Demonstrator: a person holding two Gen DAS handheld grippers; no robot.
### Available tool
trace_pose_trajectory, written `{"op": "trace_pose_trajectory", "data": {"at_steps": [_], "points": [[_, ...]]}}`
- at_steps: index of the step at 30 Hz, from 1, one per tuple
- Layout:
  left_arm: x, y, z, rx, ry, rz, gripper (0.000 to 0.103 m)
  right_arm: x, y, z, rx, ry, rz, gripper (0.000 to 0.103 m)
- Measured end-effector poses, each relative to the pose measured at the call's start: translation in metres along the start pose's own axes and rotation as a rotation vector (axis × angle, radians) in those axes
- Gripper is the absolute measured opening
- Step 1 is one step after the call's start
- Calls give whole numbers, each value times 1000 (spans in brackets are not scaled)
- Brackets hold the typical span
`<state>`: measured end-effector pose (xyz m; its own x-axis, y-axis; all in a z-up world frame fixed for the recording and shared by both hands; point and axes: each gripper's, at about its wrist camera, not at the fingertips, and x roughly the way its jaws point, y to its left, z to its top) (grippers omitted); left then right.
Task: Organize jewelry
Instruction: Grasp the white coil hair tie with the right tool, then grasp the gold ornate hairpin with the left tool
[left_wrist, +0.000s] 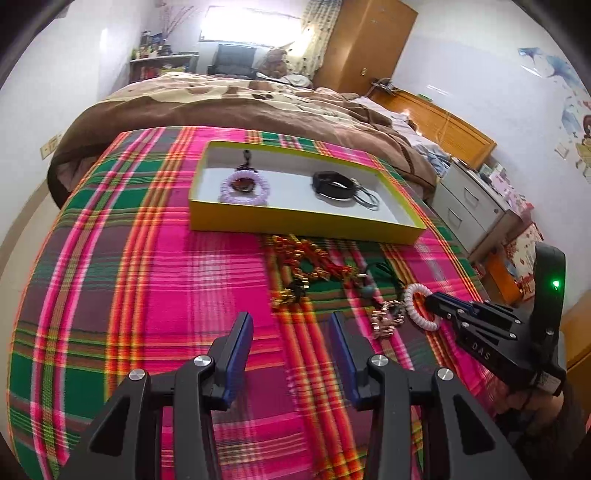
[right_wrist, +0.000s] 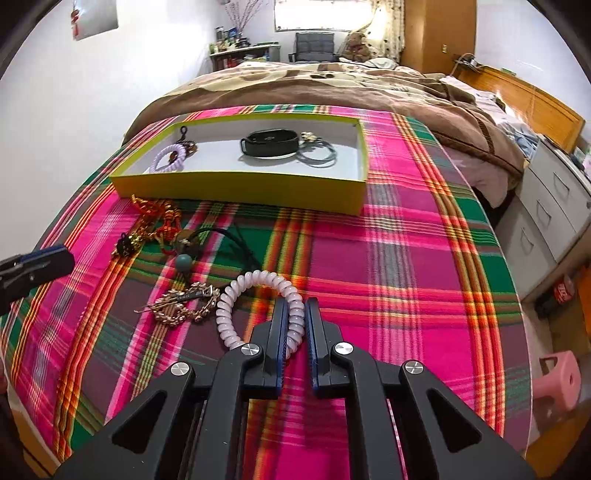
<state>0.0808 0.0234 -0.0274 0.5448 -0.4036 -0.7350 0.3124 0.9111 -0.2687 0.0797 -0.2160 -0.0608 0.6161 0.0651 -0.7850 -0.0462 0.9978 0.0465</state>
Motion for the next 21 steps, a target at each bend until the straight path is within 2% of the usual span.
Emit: {"op": "trace_pose_trajectory", "data": {"at_steps": [12, 16, 21], "points": [[27, -52, 6, 149, 33, -106, 42, -13, -28, -3, 76, -31, 19, 9], [43, -73, 5, 217, 61, -95, 42, -16, -34, -6, 95, -31, 50, 9], [60, -84, 3, 237, 81, -75, 42, -18, -42, -8, 104, -33, 56, 9]]}}
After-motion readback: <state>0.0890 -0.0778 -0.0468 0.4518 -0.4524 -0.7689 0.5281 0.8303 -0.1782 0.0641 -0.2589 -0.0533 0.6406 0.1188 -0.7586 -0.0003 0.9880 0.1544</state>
